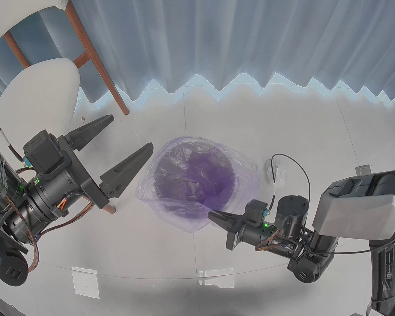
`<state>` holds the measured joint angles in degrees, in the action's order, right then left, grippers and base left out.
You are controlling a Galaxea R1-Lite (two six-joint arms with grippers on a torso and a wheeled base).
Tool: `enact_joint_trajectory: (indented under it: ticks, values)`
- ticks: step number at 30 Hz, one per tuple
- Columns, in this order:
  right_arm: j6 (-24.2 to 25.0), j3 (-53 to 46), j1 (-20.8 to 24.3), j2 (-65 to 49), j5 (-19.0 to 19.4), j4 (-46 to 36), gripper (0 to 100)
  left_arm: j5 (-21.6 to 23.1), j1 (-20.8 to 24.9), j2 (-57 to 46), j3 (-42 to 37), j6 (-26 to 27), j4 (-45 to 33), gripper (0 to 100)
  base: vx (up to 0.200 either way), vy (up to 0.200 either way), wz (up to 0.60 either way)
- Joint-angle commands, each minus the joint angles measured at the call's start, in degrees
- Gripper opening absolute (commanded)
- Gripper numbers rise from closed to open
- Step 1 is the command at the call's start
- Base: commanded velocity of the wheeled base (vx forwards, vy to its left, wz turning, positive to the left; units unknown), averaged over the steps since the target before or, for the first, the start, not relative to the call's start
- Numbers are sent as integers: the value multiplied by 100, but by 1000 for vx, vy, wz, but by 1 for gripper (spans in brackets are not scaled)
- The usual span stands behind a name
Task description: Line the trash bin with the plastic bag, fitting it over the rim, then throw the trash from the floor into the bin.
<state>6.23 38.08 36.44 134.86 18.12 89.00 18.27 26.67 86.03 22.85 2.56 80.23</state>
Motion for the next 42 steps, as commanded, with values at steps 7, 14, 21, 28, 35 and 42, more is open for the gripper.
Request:
enact_joint_trajectory:
  ticks: [7,14,21,28,35,42]
  values:
    - [203,-609,751,699,-959,100,0,10,22,-16,1,-1,2,100,0,0,0]
    - [353,32,803,1314,-1021,100,0,10,22,-16,-17,-1,2,100,0,0,0]
    - [441,595,680,1850,-1706,100,0,10,22,-25,-26,-1,2,100,0,0,0]
    - [704,665,584,1859,-1741,100,0,10,22,2,-35,8,2,100,0,0,0]
    - [775,823,382,1868,-2014,100,0,10,31,2,-35,8,2,100,0,0,0]
    - [942,850,338,1886,-2049,100,0,10,22,10,-26,8,2,100,0,0,0]
